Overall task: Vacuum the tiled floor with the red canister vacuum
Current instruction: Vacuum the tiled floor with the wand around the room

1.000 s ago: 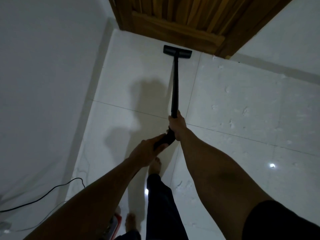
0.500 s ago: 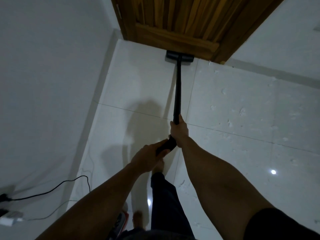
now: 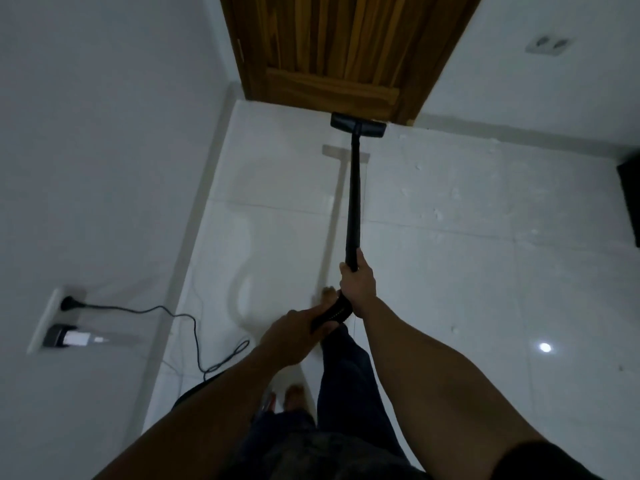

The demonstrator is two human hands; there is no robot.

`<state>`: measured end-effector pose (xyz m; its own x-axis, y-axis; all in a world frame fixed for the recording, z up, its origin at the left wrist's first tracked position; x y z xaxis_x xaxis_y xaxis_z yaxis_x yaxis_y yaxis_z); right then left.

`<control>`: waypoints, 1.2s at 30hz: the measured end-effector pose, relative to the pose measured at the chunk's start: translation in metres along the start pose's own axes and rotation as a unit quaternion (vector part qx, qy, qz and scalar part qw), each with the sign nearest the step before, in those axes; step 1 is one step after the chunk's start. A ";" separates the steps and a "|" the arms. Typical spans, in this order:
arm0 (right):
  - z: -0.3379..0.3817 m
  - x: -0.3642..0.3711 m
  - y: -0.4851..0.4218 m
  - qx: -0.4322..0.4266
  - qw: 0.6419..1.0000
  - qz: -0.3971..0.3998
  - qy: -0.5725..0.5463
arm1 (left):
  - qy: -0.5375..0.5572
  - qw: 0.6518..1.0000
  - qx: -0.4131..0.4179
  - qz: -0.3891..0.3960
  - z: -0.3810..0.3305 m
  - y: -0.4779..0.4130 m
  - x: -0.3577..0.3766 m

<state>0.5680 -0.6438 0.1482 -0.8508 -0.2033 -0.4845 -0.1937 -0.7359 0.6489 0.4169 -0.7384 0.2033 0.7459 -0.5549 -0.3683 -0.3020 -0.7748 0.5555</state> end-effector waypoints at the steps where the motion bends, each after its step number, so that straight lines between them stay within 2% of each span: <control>1: -0.016 0.002 0.020 0.001 1.000 -0.001 -0.004 | 0.003 1.000 0.003 0.011 0.004 0.020 0.013; 8: -0.110 0.008 0.127 0.003 1.000 -0.007 -0.019 | -0.011 0.999 0.021 0.039 0.018 0.130 0.090; 11: -0.147 0.010 0.165 0.003 1.000 -0.010 -0.014 | 0.028 0.999 0.013 0.033 0.027 0.172 0.123; 16: -0.206 0.011 0.233 0.000 0.999 -0.003 -0.033 | 0.066 0.996 0.055 0.019 0.044 0.238 0.182; 20: -0.260 0.007 0.299 -0.005 0.999 -0.001 -0.035 | 0.061 0.995 0.072 0.015 0.058 0.297 0.243; 29: -0.385 0.022 0.446 0.030 0.998 0.015 -0.055 | 0.062 0.996 0.058 0.033 0.100 0.436 0.360; 36: -0.482 0.058 0.535 0.065 0.997 0.014 -0.041 | 0.045 0.994 0.026 0.100 0.145 0.522 0.424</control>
<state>0.6503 -1.3604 0.1841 -0.8924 -0.1651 -0.4200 -0.2269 -0.6403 0.7339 0.4892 -1.4218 0.2294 0.7176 -0.6714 -0.1853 -0.4773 -0.6678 0.5712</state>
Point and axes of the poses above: each hand's wrist, its own y-axis away from the middle knuckle, its own x-axis out of the palm, z = x × y, the point moved 5 cm from there along -y, towards the middle knuckle, and after that the axes turned 14 degrees about y, right-handed, at the moved point
